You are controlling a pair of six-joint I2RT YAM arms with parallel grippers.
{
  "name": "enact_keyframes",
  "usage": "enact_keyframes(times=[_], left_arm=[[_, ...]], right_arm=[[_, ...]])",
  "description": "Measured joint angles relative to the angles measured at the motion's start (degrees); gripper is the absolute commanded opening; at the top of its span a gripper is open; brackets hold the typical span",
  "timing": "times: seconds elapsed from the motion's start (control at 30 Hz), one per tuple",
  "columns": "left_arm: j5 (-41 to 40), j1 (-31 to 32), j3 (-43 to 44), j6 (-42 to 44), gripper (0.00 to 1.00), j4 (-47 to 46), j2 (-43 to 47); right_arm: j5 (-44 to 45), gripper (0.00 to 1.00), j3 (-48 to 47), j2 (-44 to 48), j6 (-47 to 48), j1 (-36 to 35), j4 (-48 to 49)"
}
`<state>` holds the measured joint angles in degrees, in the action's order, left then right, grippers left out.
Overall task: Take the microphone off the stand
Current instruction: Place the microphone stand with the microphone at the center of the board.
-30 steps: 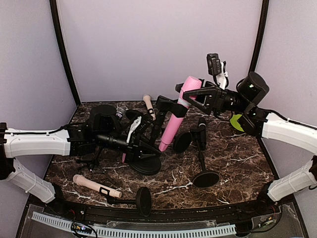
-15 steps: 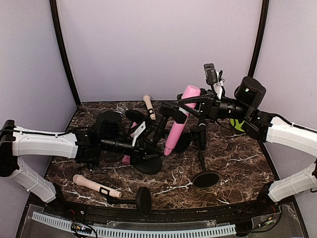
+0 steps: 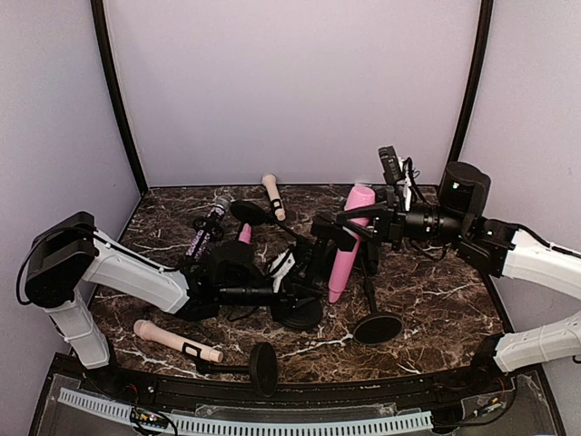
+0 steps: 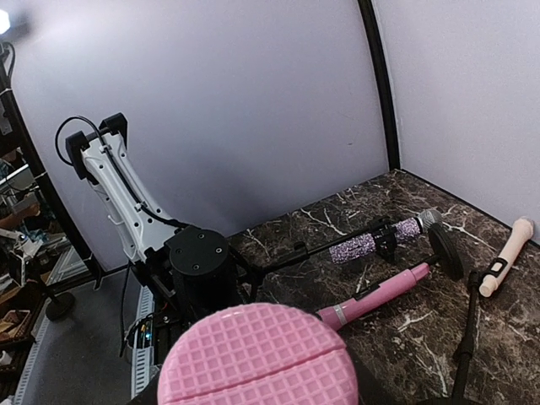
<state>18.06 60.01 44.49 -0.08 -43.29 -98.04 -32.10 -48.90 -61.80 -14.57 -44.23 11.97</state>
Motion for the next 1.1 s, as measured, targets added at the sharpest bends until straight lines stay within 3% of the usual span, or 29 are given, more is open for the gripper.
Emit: enact_keyframes(times=[0.53,0.67,1.1], left_arm=[[-2.6,0.4,-0.5,-1.8,0.01,-13.4,-13.1],[-3.7,0.4,-0.5,-2.0,0.10,-14.5,-14.9],[-3.3,1.9,-0.6,0.3,0.51,-18.4,-15.9]], right_arm=[[9.0,0.26,6.7,-0.3,0.6,-1.5,0.9],[10.3,0.26,7.5,-1.2,0.6,-1.6,0.9],[12.5,0.28,7.7,-2.7,0.7,-2.2,3.0]])
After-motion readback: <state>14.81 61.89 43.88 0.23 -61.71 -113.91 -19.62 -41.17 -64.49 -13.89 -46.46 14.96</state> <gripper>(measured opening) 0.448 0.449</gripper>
